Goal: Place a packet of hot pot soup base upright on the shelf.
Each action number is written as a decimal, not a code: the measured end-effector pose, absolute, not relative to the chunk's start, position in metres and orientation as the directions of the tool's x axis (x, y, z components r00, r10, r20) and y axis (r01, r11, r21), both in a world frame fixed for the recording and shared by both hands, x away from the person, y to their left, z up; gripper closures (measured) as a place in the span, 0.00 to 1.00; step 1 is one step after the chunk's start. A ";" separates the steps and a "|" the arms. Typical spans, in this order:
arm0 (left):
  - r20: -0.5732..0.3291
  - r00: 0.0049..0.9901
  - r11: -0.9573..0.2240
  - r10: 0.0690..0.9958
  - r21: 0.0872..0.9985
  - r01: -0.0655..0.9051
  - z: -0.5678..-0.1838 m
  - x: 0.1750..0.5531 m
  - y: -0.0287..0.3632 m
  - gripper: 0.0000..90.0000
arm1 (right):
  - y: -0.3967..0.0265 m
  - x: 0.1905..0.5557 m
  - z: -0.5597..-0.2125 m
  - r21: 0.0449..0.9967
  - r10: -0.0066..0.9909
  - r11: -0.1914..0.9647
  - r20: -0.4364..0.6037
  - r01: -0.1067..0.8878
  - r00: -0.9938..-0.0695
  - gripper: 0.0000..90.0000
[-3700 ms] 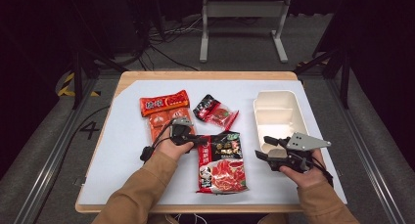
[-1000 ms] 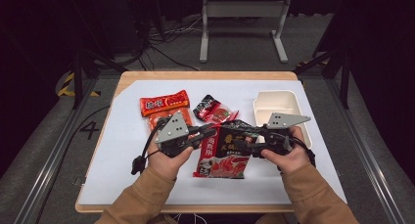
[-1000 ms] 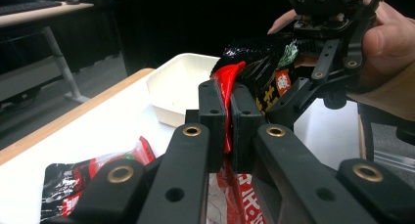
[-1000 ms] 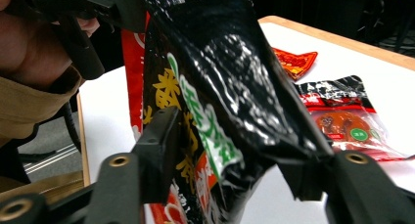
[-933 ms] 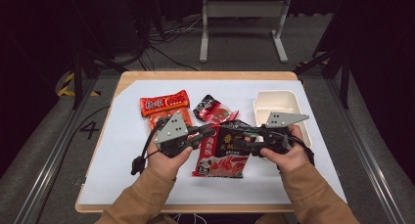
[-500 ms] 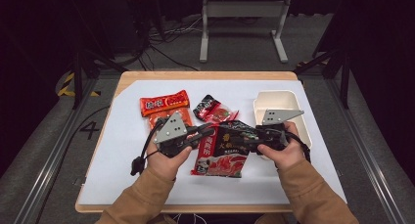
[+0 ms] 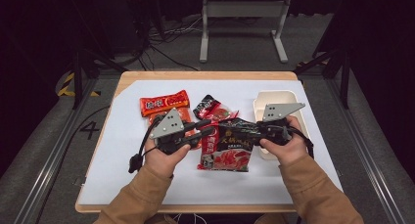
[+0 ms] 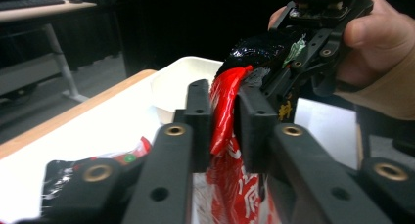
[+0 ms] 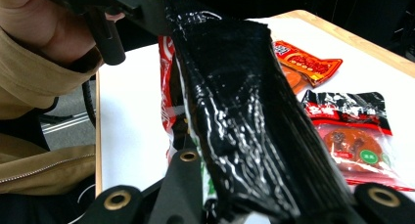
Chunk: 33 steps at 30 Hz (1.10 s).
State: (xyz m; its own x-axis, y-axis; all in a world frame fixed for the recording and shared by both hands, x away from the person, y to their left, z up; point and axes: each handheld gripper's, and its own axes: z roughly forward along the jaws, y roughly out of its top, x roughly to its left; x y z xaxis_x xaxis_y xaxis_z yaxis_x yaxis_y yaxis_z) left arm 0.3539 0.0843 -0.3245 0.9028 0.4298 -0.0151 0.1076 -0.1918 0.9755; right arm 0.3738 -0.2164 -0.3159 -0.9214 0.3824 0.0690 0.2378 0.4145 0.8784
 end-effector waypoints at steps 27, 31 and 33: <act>-0.040 0.845 -0.295 0.533 0.927 0.230 -0.336 0.372 0.135 0.35 | -0.241 0.397 -0.268 0.901 0.470 0.391 -0.020 0.187 -0.882 0.92; -0.049 0.818 -0.280 0.573 0.926 0.252 -0.344 0.377 0.146 0.30 | -0.249 0.405 -0.261 0.907 0.496 0.378 -0.027 0.188 -0.868 0.92; -0.065 0.815 -0.275 0.576 0.923 0.269 -0.346 0.379 0.149 0.30 | -0.252 0.408 -0.259 0.912 0.506 0.367 -0.031 0.183 -0.862 0.92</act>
State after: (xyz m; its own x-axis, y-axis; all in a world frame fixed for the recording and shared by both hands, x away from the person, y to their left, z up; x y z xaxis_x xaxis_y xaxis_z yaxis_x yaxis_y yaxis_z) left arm 0.3786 0.1492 -0.3461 0.8148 0.5760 -0.0654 0.2687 -0.2753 0.9231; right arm 0.4083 -0.2519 -0.2594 -0.8618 0.5063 -0.0313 0.1827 0.3673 0.9120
